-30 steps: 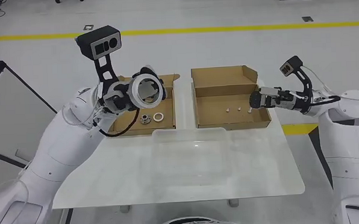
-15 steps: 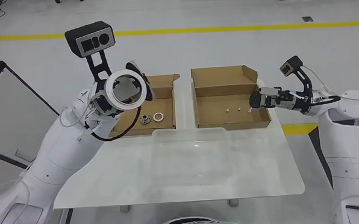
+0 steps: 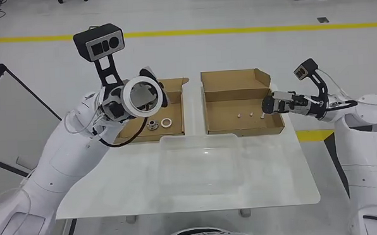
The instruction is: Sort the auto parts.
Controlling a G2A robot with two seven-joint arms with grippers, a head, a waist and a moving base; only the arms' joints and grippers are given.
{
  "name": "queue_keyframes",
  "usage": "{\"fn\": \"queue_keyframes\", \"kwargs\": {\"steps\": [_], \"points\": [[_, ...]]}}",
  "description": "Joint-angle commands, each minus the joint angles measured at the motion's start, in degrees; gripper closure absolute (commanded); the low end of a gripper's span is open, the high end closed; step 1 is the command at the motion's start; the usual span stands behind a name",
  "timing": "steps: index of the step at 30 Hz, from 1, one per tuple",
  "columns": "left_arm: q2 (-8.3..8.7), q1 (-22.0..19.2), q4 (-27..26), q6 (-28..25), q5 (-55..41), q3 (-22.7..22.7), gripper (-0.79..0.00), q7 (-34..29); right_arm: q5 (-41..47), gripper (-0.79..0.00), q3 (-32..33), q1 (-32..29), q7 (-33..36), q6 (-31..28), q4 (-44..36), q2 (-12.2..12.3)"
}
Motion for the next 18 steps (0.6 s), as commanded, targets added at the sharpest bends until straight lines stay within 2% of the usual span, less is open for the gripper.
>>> {"fn": "queue_keyframes", "kwargs": {"steps": [1,6,11,18], "points": [[0.04,0.59,-0.18,3.52,4.62,-1.07,0.000,1.07,0.00,-0.785,0.00,0.00,0.00,0.00,0.00,0.00],[0.32,1.58,-0.38,10.93,18.19,-3.72,0.000,2.09,0.00,-0.785,0.00,0.00,0.00,0.00,0.00,0.00],[0.20,2.93,-0.79,16.32,26.54,-4.32,0.000,3.80,0.00,-0.785,0.00,0.00,0.00,0.00,0.00,0.00],[-0.02,1.32,1.66,24.29,37.49,-3.80,0.000,0.77,0.00,-0.785,0.00,0.00,0.00,0.00,0.00,0.00]]}}
